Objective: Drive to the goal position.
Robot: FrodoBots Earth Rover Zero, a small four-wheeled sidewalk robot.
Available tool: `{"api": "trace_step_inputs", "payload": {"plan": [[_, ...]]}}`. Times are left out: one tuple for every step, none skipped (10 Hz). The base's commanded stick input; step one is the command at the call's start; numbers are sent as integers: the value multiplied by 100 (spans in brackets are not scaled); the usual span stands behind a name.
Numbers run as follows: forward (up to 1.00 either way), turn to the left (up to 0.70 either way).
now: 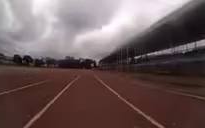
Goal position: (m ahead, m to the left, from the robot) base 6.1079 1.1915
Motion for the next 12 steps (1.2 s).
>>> {"api": "trace_step_inputs", "payload": {"plan": [[70, 0], [70, 0], [70, 0], [70, 0], [70, 0], [70, 0], [70, 0], [70, 0], [70, 0], [70, 0], [70, 0], [70, 0]]}}
